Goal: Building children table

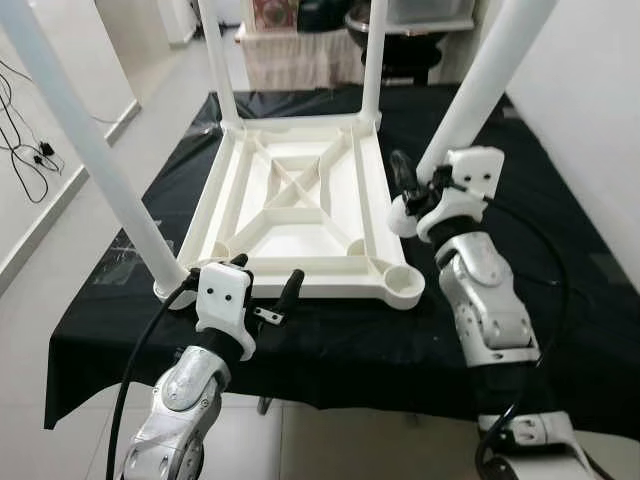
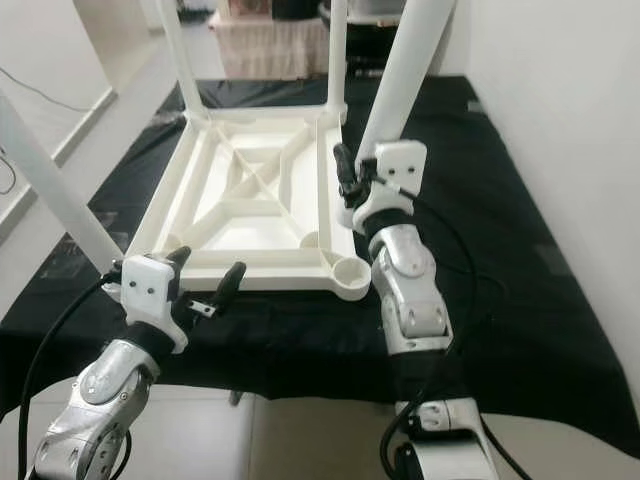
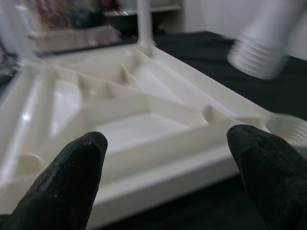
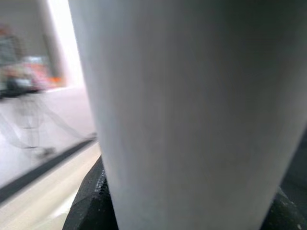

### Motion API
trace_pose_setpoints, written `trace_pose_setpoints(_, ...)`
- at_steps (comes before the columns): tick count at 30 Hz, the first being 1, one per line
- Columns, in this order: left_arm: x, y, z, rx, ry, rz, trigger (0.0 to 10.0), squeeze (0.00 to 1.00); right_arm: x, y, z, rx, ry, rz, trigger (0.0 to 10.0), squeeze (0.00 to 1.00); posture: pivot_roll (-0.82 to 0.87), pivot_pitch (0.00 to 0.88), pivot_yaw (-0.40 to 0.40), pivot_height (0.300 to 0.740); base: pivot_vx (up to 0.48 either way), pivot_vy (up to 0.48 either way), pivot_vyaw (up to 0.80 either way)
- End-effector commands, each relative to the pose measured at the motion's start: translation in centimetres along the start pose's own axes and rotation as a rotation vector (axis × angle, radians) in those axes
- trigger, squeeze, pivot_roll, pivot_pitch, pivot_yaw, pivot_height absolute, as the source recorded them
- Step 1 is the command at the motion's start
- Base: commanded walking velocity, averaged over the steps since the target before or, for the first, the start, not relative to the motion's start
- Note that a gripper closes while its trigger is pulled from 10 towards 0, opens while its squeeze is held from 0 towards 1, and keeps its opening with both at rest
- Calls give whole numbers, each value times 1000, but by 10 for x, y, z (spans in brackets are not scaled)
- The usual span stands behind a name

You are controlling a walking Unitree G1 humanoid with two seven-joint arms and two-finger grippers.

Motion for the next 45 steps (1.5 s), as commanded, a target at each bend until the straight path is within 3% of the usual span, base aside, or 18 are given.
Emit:
trace_pose_setpoints(1, -2, -3, -6, 26, -2, -6, 10000, 0, 18, 8, 5, -42, 127, 28, 10000, 0, 39, 269, 30, 740, 0, 0, 0)
trace_pose_setpoints(5, -5, -3, -19, 47, 9, -2, 10000, 0, 30, 16, 12, -82, 267, 27, 10000, 0, 56, 300, 24, 740, 0, 0, 595)
trace_pose_setpoints(9, -6, -5, -28, 68, 18, -6, 10000, 0, 32, 19, 14, -94, 313, 9, 10000, 0, 61, 309, 25, 740, 0, 0, 794)
trace_pose_setpoints(14, -20, -8, -49, 120, -35, 21, 10000, 0, 23, 27, 17, -106, 461, -3, 10000, 0, 81, 331, 15, 740, 0, 0, 794)
trace_pose_setpoints(19, -26, -9, -50, 129, -74, 44, 10000, 0, 11, 31, 19, -106, 518, -54, 10000, 0, 80, 336, 16, 740, 0, 0, 419)
trace_pose_setpoints(22, -28, -11, -53, 150, -86, 31, 10000, 0, -32, 40, 31, -76, 436, -33, 10000, 0, 74, 343, 13, 740, 0, 0, 0)
trace_pose_setpoints(27, -28, -12, -54, 164, -90, -1, 10000, 0, -55, 43, 30, -31, 429, -100, 10000, 0, 70, 347, 12, 740, 0, -93, 0)
trace_pose_setpoints(33, -26, -12, -55, 169, -87, -13, 10000, 0, -54, 39, 24, -17, 484, -93, 10000, 0, 68, 344, 12, 740, 0, -465, 0)
trace_pose_setpoints(39, -24, -13, -53, 167, -82, -15, 10000, 0, -53, 36, 16, -32, 497, -24, 10000, 0, 65, 339, 16, 740, 0, -456, 0)
trace_pose_setpoints(45, -23, -12, -50, 163, -79, -21, 10000, 0, -48, 39, 8, -69, 598, 13, 10000, 0, 60, 328, 16, 740, 0, 0, 0)
Point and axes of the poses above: a point about 5 cm out from each wrist's last joint towards the gripper, its own z axis pointing out of the wrist towards the gripper, its own y axis along the axis of the wrist's last joint, x = y × z, the point moved 2 cm from there along z, pointing out of the wrist towards the gripper, and after that the axes turned 12 degrees about -z, right-handed, at the moved point
